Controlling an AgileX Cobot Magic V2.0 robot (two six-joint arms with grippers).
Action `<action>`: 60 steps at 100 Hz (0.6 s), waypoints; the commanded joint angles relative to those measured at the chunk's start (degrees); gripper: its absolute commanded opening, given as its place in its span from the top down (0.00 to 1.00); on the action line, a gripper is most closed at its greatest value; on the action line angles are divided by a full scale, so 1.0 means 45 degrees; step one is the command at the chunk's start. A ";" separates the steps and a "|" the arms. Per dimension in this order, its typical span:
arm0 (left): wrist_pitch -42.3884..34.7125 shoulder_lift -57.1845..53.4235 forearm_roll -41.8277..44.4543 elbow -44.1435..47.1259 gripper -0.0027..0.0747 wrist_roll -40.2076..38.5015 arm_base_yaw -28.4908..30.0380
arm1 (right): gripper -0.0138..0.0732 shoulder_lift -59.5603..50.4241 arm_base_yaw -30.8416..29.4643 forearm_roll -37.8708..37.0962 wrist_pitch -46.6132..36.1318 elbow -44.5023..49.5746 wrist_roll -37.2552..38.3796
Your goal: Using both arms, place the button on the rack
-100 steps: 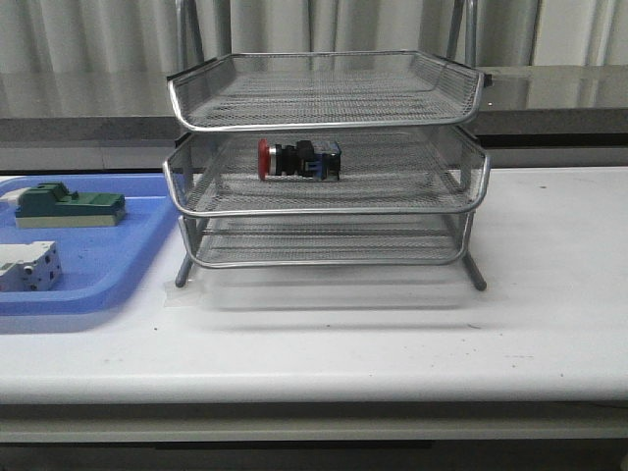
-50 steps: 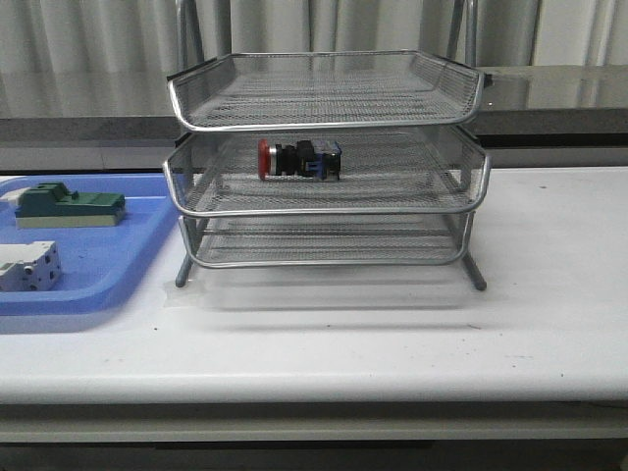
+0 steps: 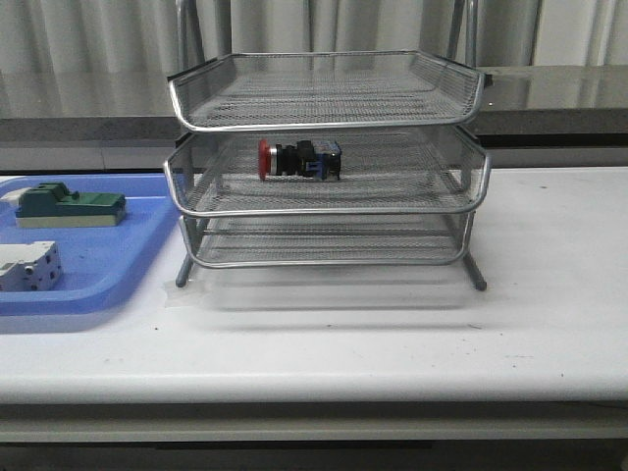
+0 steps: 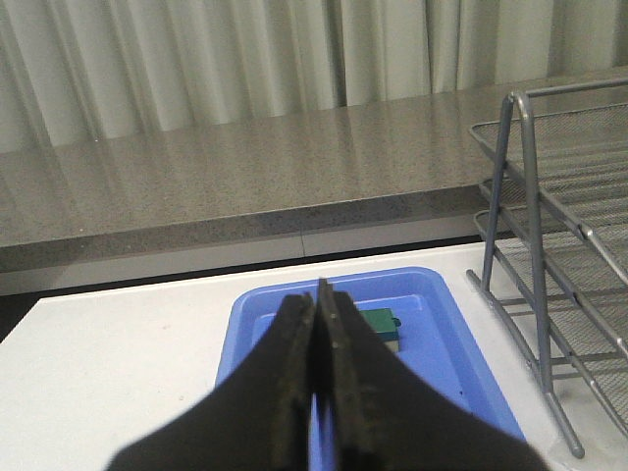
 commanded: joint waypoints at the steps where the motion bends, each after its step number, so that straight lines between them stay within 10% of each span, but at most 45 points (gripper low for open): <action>1: -0.0904 0.0026 -0.0071 -0.0336 0.99 -0.0130 0.0034 | 0.91 -0.0271 0.0004 -0.0069 -0.1097 -0.0186 -0.0012; 30: -0.0904 -0.1729 0.5433 0.0950 0.99 -0.6428 -0.0018 | 0.91 -0.0271 0.0004 -0.0069 -0.1097 -0.0186 -0.0012; 60: -0.0904 -0.4617 0.5665 0.3140 0.99 -0.6850 -0.0068 | 0.91 -0.0271 0.0004 -0.0069 -0.1097 -0.0186 -0.0012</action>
